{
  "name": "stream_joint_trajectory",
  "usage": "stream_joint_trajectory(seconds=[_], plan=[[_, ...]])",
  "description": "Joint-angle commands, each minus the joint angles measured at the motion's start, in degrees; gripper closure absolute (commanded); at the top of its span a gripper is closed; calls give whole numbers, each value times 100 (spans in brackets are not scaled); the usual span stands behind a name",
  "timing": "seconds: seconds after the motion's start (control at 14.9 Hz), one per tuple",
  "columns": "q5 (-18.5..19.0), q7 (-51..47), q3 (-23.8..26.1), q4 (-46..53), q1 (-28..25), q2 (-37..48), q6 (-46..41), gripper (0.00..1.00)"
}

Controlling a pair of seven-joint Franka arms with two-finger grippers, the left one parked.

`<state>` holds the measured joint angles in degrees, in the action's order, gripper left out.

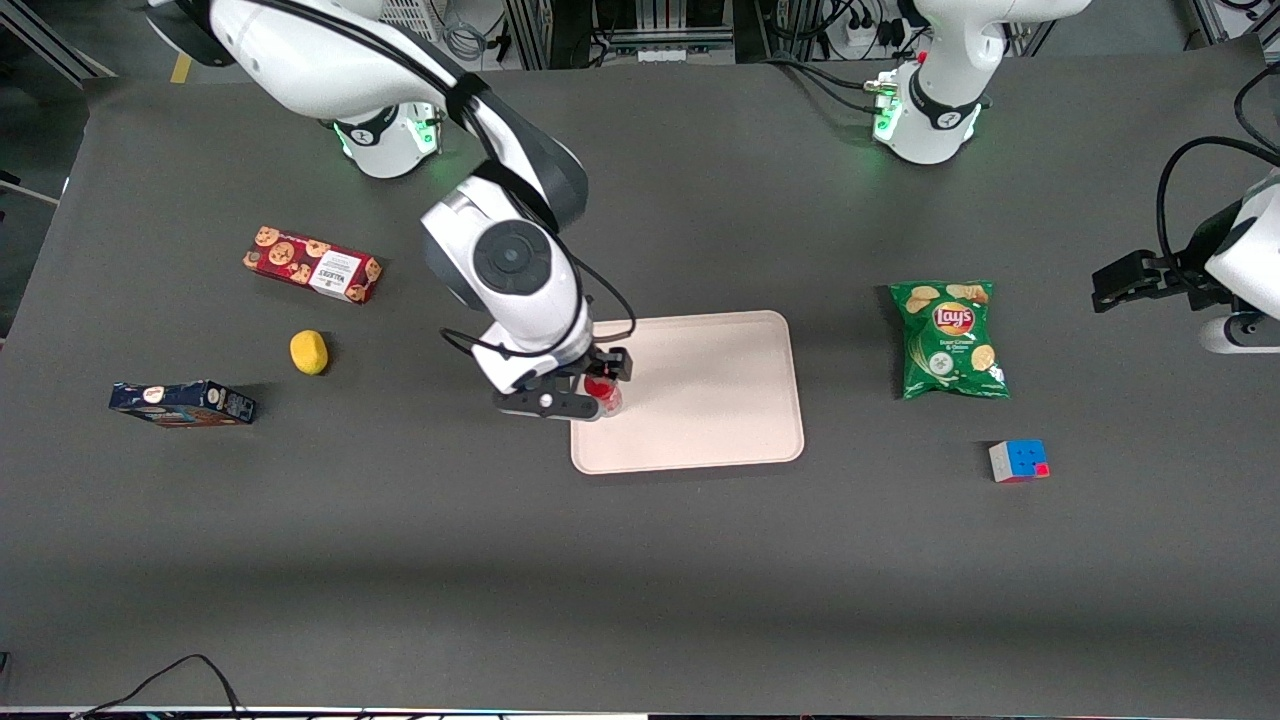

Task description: Place coke bottle on tray

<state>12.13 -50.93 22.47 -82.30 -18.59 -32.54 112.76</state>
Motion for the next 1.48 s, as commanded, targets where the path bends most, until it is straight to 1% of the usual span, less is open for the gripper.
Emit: stream_joint_trajectory(seconds=[0.0, 0.07, 0.13, 0.2, 0.27, 0.34, 0.47, 0.54, 0.61, 0.67, 0.74, 0.88, 1.14, 1.28, 1.41], plan=[[228, 1526, -15, -242, 766, 1116, -648, 0], [176, 2221, -41, -260, 1004, 1362, -824, 0], [106, 2663, -50, -303, 1276, 1573, -1060, 0], [10, 2868, -41, -391, 1548, 1784, -1245, 0], [-192, 3000, -50, -540, 1795, 2047, -1291, 0], [-515, 3149, -111, -759, 2032, 2346, -1291, 0], [-1271, 3658, -802, -1128, 2088, 2943, -1248, 0], [-1510, 4113, -1154, -1200, 2079, 3120, -1265, 0], [-1599, 4544, -1436, -1235, 2087, 3200, -1291, 0], [-1617, 4801, -1639, -1288, 2096, 3297, -1300, 0], [-1556, 4829, -1728, -1410, 2087, 3446, -1300, 0], [-1171, 4768, -1729, -1656, 2096, 3648, -1370, 0], [-1222, 4461, -1878, -1754, 2149, 3869, -1625, 0], [-1415, 4181, -1905, -1719, 2149, 3869, -1547, 0], [-1363, 3969, -1896, -1693, 2131, 3843, -1319, 0]])
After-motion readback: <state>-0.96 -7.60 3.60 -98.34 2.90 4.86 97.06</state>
